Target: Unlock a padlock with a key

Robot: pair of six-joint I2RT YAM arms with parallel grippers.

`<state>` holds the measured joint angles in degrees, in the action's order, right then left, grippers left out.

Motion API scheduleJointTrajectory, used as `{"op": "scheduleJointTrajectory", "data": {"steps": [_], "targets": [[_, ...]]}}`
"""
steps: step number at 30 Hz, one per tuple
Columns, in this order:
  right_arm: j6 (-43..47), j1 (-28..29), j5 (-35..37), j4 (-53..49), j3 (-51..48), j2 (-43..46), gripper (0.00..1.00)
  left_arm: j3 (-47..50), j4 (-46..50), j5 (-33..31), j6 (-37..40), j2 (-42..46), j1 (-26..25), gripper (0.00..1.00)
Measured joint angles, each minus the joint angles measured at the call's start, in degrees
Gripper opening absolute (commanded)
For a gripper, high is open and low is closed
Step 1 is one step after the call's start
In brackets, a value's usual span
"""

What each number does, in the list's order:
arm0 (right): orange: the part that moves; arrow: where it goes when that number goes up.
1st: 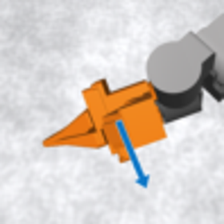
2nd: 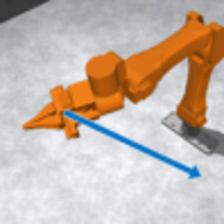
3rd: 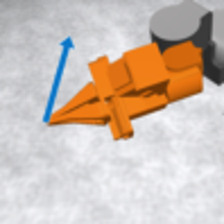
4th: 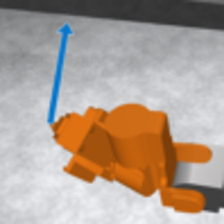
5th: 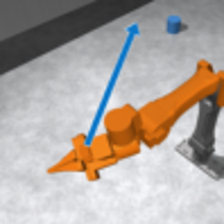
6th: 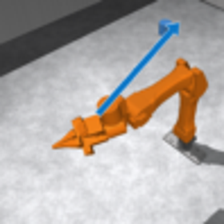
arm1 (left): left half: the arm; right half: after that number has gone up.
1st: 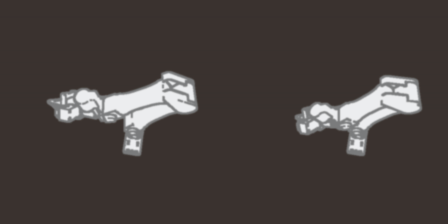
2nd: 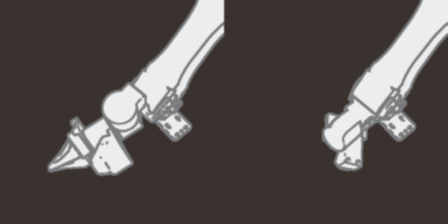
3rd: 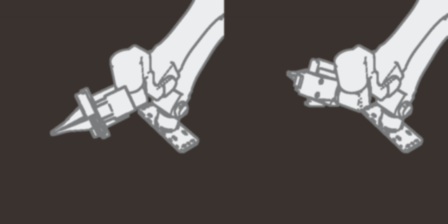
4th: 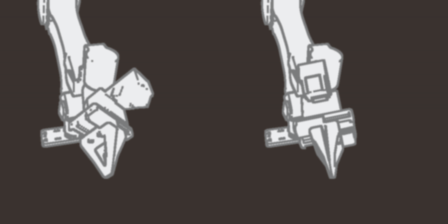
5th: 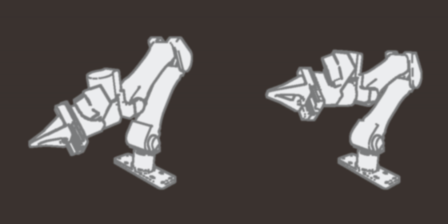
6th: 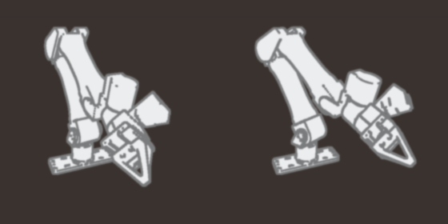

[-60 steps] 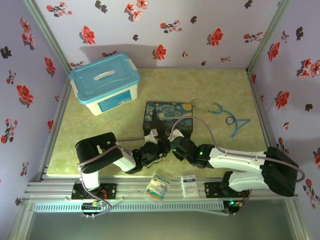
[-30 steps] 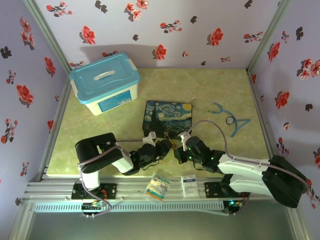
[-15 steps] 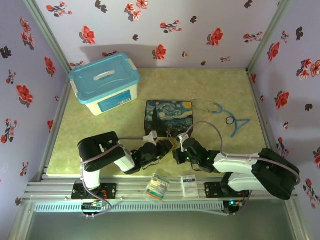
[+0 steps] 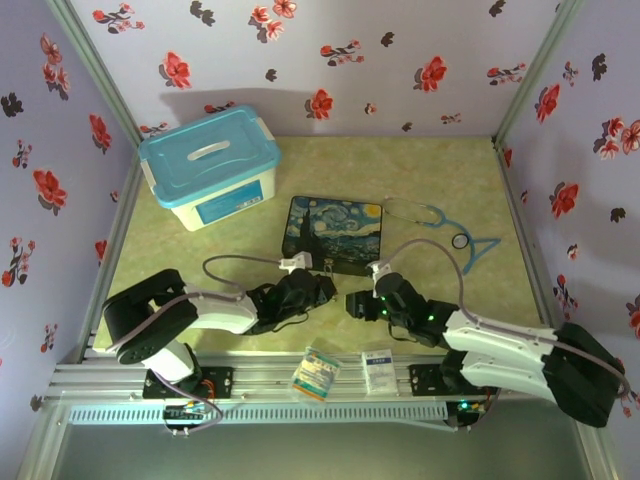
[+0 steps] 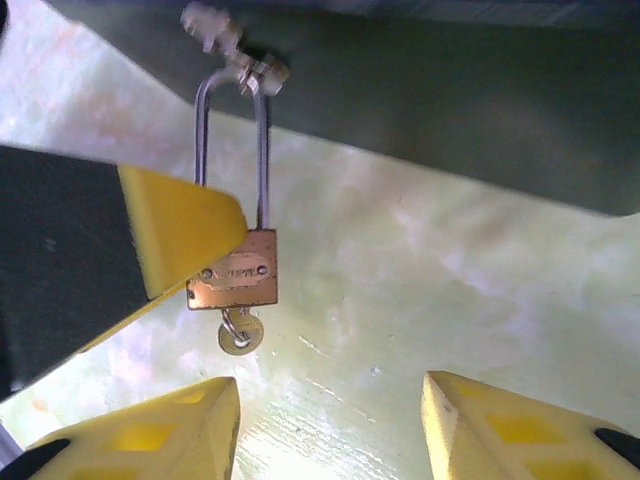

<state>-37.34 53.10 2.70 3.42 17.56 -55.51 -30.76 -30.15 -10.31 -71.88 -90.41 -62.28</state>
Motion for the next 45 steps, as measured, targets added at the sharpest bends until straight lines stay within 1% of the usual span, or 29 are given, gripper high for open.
{"op": "scheduleJointTrajectory", "data": {"steps": [4, 6, 8, 10, 12, 18, 24, 26, 29, 33, 36, 40, 42, 45], "targets": [[-0.8, -0.7, 3.0, -5.0, 2.3, 3.9, 0.52, -2.6, 5.6, 0.8, 3.2, 0.2, 1.1, 0.08], [-0.9, -1.4, 4.9, -6.4, 3.0, 4.0, 0.52, -3.4, 6.9, 1.6, 4.1, -0.1, 1.4, 0.07], [-1.5, -2.3, 6.7, -7.8, 3.4, 3.0, 0.52, -3.9, 7.8, 2.5, 5.1, -0.4, 1.7, 0.08], [-2.2, -3.1, 8.4, -9.0, 4.0, 1.0, 0.52, -5.8, 11.4, 3.0, 6.7, -0.5, 1.9, 0.11], [-2.7, -3.8, 9.7, -9.8, 4.6, -1.1, 0.52, -7.7, 15.2, 3.0, 8.0, -0.5, 1.9, 0.12], [-3.4, -4.1, 10.7, -9.5, 5.7, -4.7, 0.51, -11.5, 23.5, 2.4, 11.6, -0.6, 1.9, 0.14], [-3.7, -4.2, 10.6, -9.2, 5.7, -5.4, 0.49, -11.8, 22.8, 1.8, 12.3, -3.2, 1.9, 0.18], [-3.7, -4.3, 10.6, -9.2, 5.7, -5.3, 0.49, -11.7, 22.1, 1.6, 12.3, -3.3, 1.8, 0.24], [-3.8, -4.5, 10.6, -9.0, 5.7, -5.0, 0.47, -10.3, 20.7, 1.3, 12.0, -3.5, 1.6, 0.24], [-3.8, -4.5, 10.6, -8.4, 5.7, -4.6, 0.47, -10.5, 21.5, -1.6, 12.0, -3.9, 0.1, 0.24], [-3.9, -4.7, 10.6, -8.0, 5.7, -4.6, 0.46, -12.6, 24.8, -4.4, 12.0, -5.0, -1.8, 0.21], [-4.3, -4.7, 10.6, -7.9, 5.7, -4.6, 0.46, -15.6, 29.4, -7.6, 12.0, -6.4, -3.2, 0.22], [-4.5, -4.7, 10.6, -7.9, 5.6, -4.6, 0.45, -16.9, 31.5, -9.3, 12.0, -7.2, -3.9, 0.24], [-4.8, -4.7, 10.6, -7.8, 5.6, -4.6, 0.45, -18.8, 35.5, -11.7, 12.1, -8.8, -4.7, 0.24]]}}
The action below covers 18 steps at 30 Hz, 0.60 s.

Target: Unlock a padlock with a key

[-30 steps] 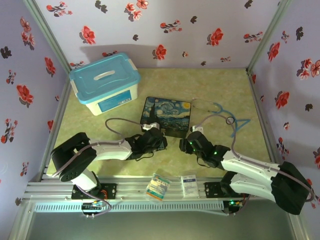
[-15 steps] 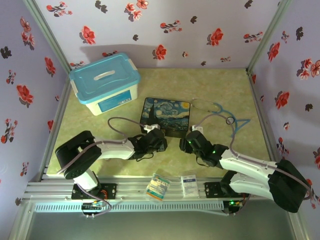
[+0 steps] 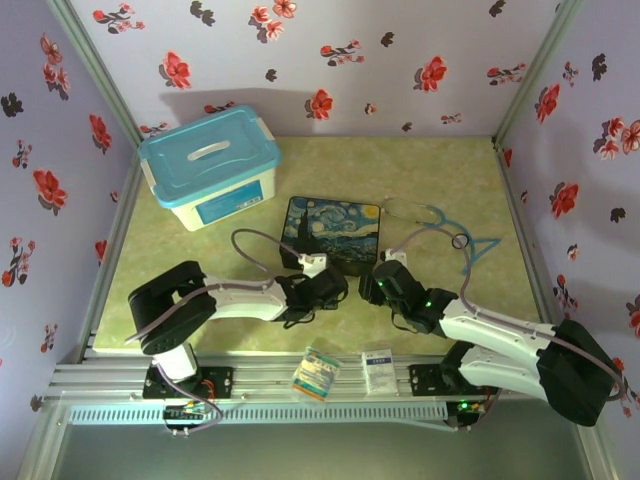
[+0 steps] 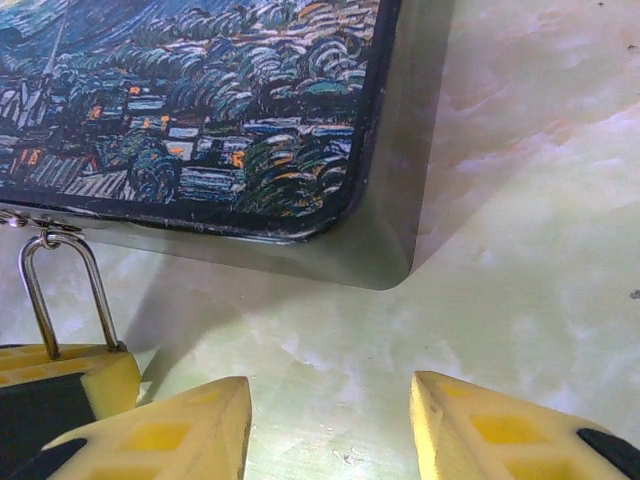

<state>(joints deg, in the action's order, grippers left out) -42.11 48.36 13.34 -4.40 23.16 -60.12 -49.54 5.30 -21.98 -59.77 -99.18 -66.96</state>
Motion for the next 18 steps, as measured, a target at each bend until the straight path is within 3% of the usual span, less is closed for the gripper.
{"op": "scheduleJointTrajectory", "data": {"steps": [2, 10, 18], "targets": [[0.0, 0.0, 0.0, 0.0, 0.0, 0.0, 0.45, -1.2, 2.3, -1.4, 0.4, -1.0, -0.4, 0.19], [-0.4, 0.0, 0.0, 0.1, -0.6, 0.0, 0.44, -3.8, 7.7, -3.8, 0.7, -2.3, -1.2, 0.16], [-0.6, 0.0, 0.0, 0.2, -0.8, -0.3, 0.44, -7.5, 14.5, -5.4, 1.7, -4.2, -1.4, 0.23]]}}
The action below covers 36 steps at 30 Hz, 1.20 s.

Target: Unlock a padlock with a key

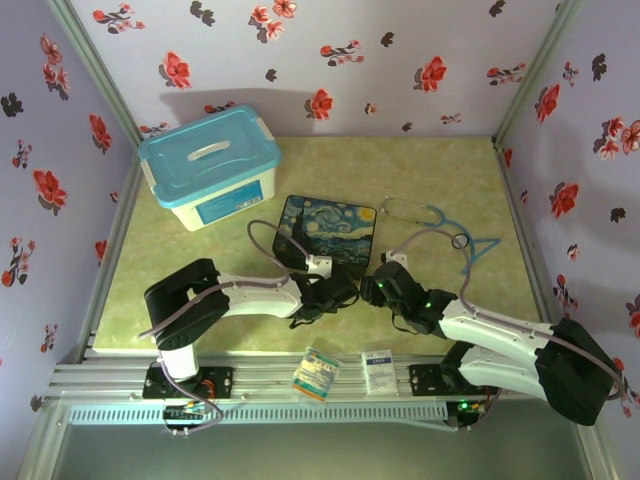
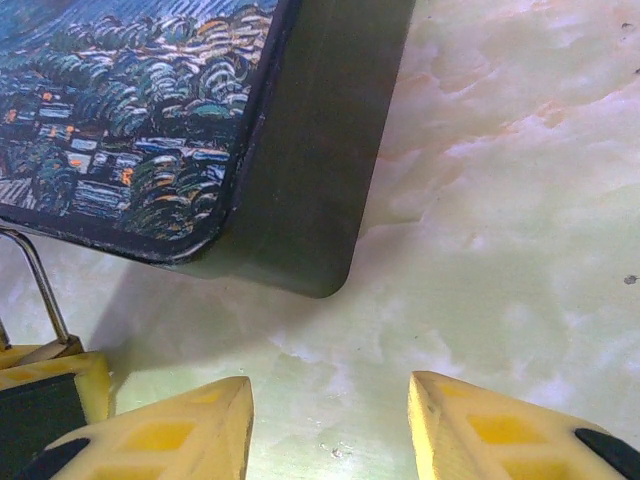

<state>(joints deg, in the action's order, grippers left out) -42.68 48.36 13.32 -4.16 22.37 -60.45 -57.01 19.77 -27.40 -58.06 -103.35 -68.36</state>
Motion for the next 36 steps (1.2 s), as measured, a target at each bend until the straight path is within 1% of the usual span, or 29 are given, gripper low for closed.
{"op": "scheduleJointTrajectory", "data": {"steps": [13, 14, 17, 18, 21, 27, 30, 36], "targets": [[0.0, 0.0, -0.1, 1.3, -0.5, -2.6, 0.44, -4.5, 10.5, -4.0, 0.2, -2.9, -1.4, 0.22], [0.0, 0.0, -0.2, 1.3, -0.5, -2.7, 0.44, -4.8, 10.9, -4.3, 0.2, -3.1, -1.4, 0.21], [0.0, 0.0, -0.2, 1.4, -0.5, -2.7, 0.44, -5.5, 11.9, -5.0, 0.3, -3.7, -1.8, 0.13], [0.0, 0.0, -0.2, 1.4, -0.5, -2.7, 0.44, -5.7, 12.4, -5.2, 0.6, -3.9, -2.0, 0.13], [0.0, -0.1, -0.2, 1.4, -0.5, -2.7, 0.44, -6.0, 13.1, -5.7, 0.9, -4.1, -2.1, 0.16], [0.0, -0.1, -0.2, 1.4, -0.5, -2.7, 0.44, -7.0, 18.0, -7.2, 1.6, -4.7, -2.1, 0.17], [0.0, -0.1, -0.2, 1.4, -0.5, -2.7, 0.44, -7.1, 19.8, -7.7, 2.1, -4.7, -2.1, 0.24], [0.0, -0.5, -0.3, 1.7, -0.5, -3.0, 0.44, -7.1, 20.2, -7.5, 2.8, -4.7, -2.5, 0.30]]}}
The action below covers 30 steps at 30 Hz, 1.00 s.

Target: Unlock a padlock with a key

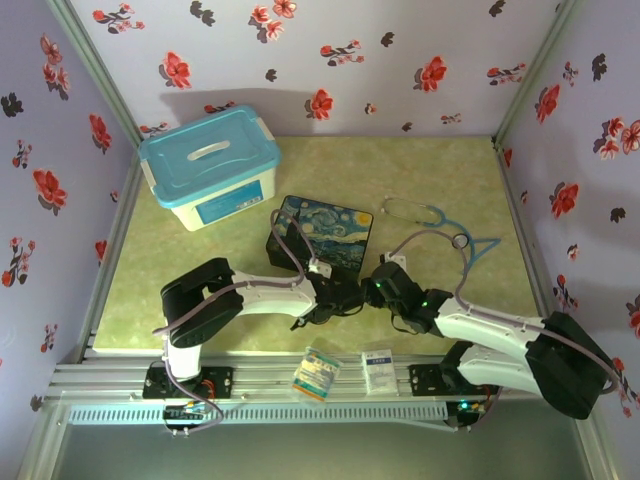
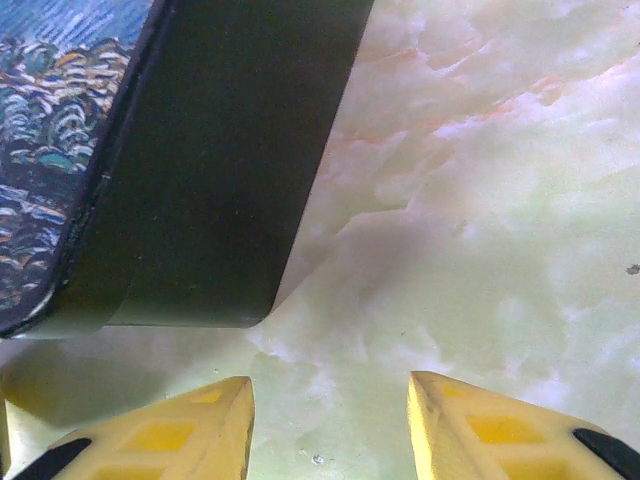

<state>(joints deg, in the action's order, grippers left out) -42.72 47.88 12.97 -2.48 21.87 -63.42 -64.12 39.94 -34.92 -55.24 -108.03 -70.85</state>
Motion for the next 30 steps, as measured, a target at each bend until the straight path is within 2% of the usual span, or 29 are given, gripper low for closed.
{"op": "scheduleJointTrajectory", "data": {"steps": [7, 10, 16, 19, 21, 24, 30], "targets": [[0.0, 0.0, -0.1, 1.0, -0.5, 0.0, 0.43, -0.2, -0.6, 0.6, 0.2, 0.1, -0.7, 0.34], [-0.3, 0.0, -0.4, 1.2, -0.8, 0.3, 0.46, 0.3, -2.2, 1.9, 0.2, 1.6, -0.7, 0.40], [-1.3, 0.0, -1.1, 1.2, -3.0, 7.5, 0.51, 5.2, -7.0, 3.7, 2.0, 15.8, -0.7, 0.66], [-1.3, 0.0, -1.6, 1.3, -3.0, 10.4, 0.52, 7.2, -9.6, 4.9, 3.2, 25.1, 0.5, 0.74], [-1.5, 0.3, -2.3, 1.9, -3.0, 10.8, 0.52, 9.0, -11.5, 6.4, 4.2, 30.1, 2.6, 0.82], [-2.3, 2.6, -2.4, 4.1, -2.9, 9.0, 0.55, 13.3, -14.8, 9.0, 5.6, 35.9, 7.5, 0.85], [-2.4, 9.3, -2.5, 7.2, 4.4, -6.3, 0.57, 21.6, -20.5, 15.5, 8.1, 42.2, 18.8, 0.91]]}}
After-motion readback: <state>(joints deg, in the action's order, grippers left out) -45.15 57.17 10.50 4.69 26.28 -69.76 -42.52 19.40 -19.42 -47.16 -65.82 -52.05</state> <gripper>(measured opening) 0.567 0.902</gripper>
